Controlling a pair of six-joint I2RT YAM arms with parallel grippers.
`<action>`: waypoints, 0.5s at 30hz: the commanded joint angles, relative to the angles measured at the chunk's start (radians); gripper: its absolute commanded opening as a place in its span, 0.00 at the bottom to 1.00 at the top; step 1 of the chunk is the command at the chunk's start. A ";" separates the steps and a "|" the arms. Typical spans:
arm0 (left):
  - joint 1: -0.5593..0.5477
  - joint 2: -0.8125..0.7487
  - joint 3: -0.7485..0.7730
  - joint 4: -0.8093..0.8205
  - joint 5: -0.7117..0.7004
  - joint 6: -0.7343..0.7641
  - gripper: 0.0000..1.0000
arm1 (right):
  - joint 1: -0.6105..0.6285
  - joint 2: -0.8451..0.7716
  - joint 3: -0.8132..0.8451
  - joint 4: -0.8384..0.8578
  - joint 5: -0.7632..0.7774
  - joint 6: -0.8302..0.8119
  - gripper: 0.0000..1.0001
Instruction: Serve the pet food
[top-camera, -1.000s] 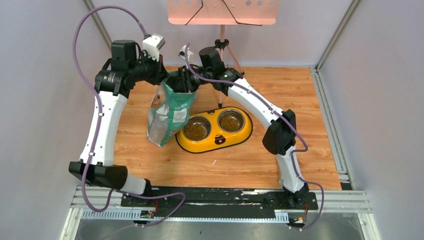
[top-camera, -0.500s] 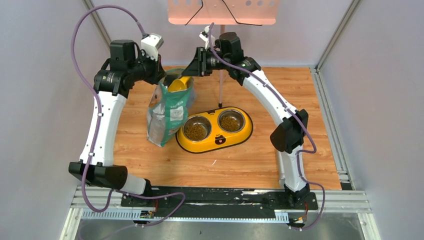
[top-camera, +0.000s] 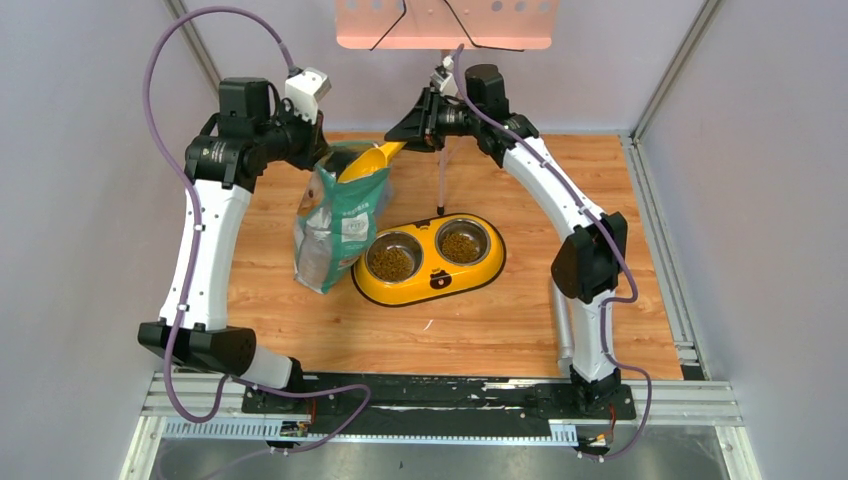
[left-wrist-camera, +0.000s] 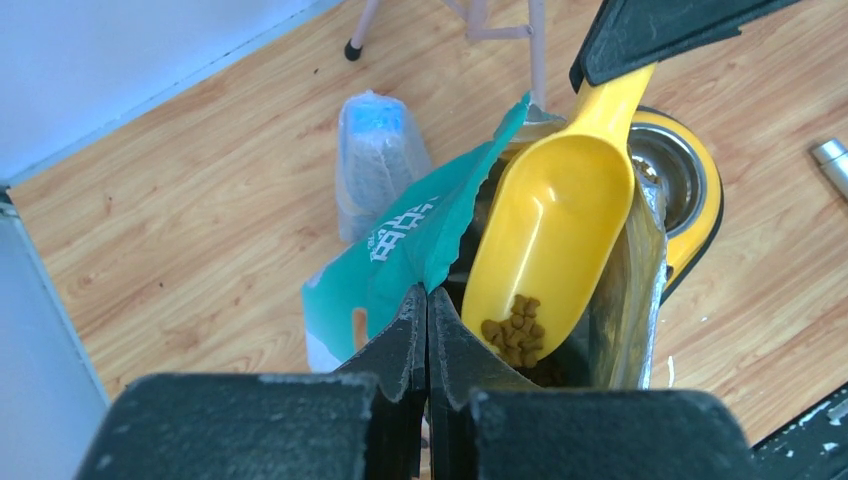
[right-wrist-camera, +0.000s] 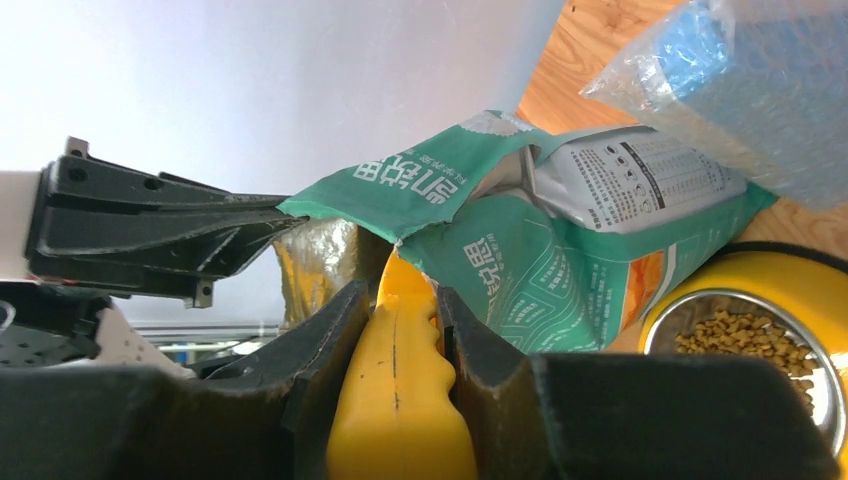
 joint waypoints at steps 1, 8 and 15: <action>0.005 0.000 0.048 -0.043 -0.011 0.067 0.00 | -0.046 -0.052 -0.012 0.099 -0.002 0.156 0.00; 0.005 0.012 0.074 -0.041 -0.009 0.070 0.00 | -0.061 -0.080 0.030 0.113 0.034 0.195 0.00; 0.005 0.008 0.080 -0.035 0.002 0.060 0.00 | -0.066 -0.084 0.041 0.114 0.070 0.212 0.00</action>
